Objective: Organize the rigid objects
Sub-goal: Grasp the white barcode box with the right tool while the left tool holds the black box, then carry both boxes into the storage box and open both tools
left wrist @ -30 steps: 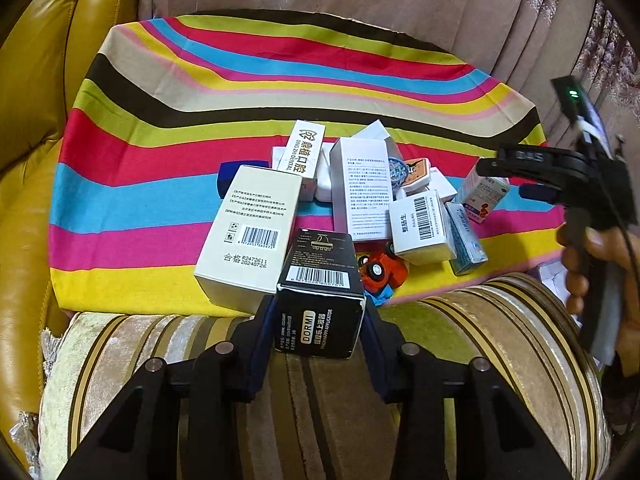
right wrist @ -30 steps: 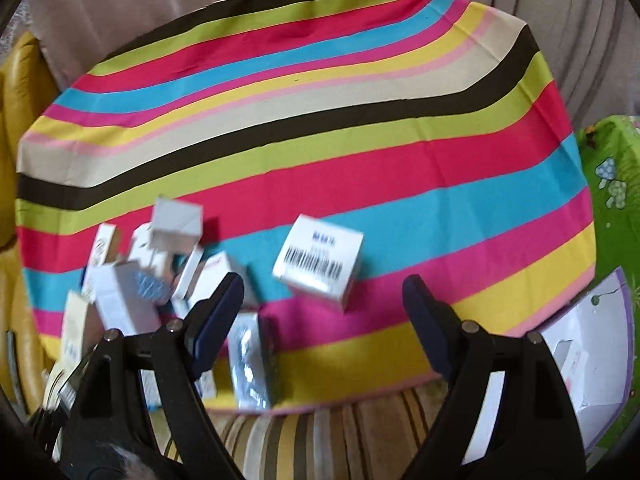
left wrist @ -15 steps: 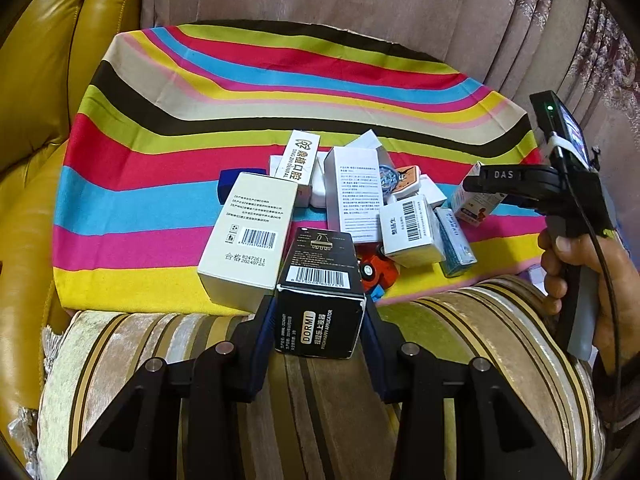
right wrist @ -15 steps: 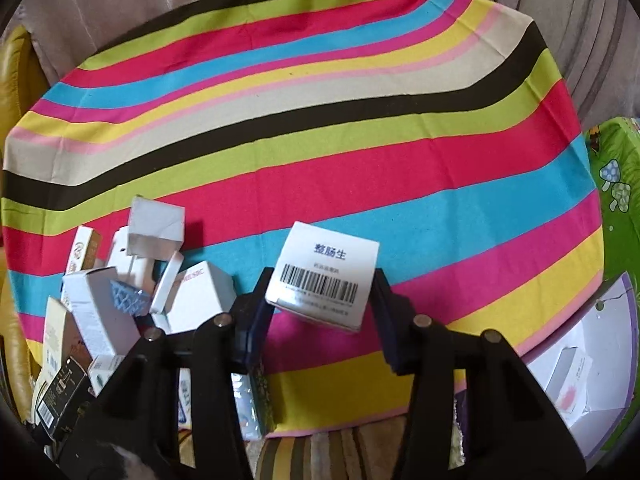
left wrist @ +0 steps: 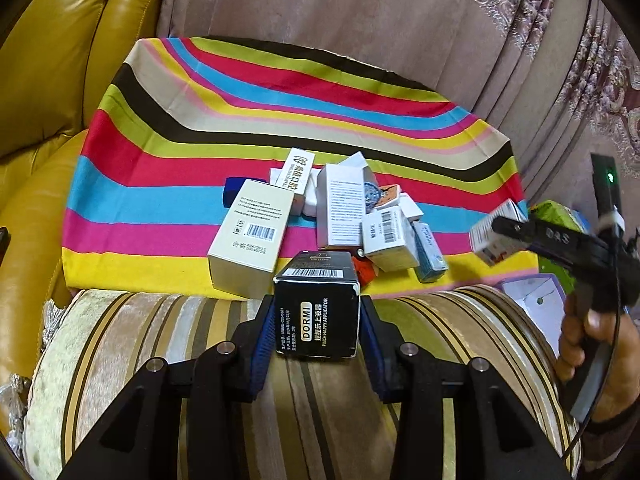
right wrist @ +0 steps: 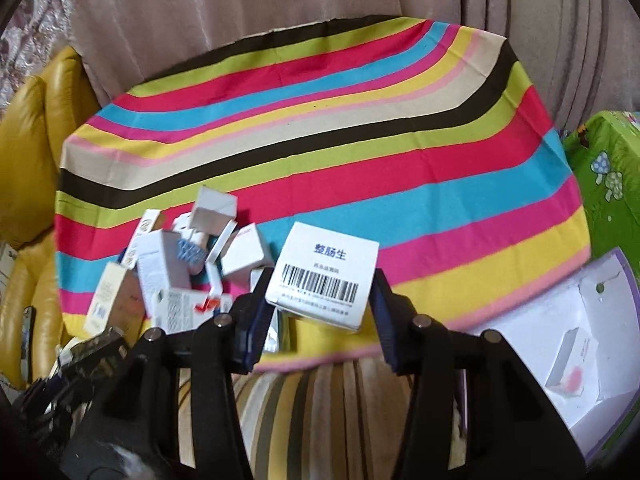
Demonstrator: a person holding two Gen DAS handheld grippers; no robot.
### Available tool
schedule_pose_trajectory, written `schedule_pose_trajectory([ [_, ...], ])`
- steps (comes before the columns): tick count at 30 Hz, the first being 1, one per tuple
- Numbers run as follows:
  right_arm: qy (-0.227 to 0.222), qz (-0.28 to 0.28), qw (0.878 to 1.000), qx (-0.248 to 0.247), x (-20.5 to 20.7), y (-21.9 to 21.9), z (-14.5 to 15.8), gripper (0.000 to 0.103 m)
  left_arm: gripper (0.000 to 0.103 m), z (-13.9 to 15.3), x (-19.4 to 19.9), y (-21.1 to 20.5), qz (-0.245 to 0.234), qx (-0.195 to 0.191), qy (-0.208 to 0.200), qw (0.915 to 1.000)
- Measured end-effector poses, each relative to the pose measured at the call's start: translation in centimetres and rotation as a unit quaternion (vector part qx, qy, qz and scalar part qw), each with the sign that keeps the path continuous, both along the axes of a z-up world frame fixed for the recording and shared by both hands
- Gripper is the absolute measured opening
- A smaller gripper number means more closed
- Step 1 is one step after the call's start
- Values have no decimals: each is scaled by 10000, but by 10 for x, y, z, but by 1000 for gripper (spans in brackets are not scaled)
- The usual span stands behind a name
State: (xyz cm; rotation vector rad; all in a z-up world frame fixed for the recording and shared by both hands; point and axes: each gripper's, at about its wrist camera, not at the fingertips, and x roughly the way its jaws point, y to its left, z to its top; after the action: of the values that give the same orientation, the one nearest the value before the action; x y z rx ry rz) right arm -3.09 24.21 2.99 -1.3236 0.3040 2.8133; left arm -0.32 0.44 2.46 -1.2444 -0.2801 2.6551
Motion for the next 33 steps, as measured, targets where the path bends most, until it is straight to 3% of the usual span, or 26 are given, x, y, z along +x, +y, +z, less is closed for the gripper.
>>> schedule_pose_trajectory([
  [11,-253,211,9980,-543,58,26,-4,48,40,7,19,42,-842,48,-78,9964],
  [18,-297,16,9966,-769,80,54,-10,44,40,9,17,70,-1232,214,-286,9917],
  [33,-421,-1038,9909,-750,121,143,-27,44,40,10,2,176,-2389,500,-769,9667],
])
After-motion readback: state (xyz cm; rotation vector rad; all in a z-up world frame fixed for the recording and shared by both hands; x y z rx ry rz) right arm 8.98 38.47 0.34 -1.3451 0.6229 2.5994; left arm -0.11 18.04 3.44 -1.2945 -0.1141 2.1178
